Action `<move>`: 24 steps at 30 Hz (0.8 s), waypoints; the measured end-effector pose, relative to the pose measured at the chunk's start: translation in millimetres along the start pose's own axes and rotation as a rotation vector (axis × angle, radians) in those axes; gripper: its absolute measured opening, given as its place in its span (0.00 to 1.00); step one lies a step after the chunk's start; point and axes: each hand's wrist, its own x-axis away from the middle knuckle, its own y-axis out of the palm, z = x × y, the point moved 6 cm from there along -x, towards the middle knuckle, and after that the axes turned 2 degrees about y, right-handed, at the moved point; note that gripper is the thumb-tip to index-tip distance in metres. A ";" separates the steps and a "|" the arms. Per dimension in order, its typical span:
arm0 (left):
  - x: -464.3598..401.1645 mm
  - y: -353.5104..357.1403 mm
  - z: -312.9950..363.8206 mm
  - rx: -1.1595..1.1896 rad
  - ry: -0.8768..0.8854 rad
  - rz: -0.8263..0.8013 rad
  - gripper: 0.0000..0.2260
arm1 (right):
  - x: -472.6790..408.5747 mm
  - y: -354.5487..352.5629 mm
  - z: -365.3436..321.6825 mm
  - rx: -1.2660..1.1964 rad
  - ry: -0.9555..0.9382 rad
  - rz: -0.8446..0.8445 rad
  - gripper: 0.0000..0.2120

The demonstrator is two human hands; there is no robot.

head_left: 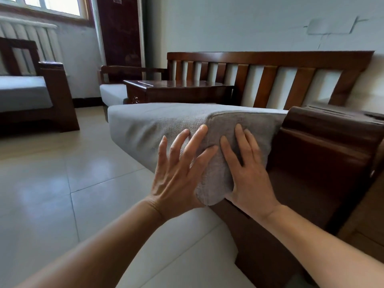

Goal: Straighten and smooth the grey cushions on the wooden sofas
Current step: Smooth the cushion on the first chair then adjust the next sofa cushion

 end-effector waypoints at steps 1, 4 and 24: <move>-4.6 -1.6 -2.3 0.000 -0.003 -0.010 0.44 | -4.6 -2.0 1.1 -0.001 0.006 -0.008 0.47; -19.3 -8.5 -7.7 0.014 -0.009 -0.042 0.44 | -18.7 -9.1 3.2 -0.015 0.029 -0.034 0.46; -139.0 -40.4 -32.8 0.117 -0.034 -0.134 0.39 | -110.4 -60.1 42.2 -0.009 0.095 -0.109 0.49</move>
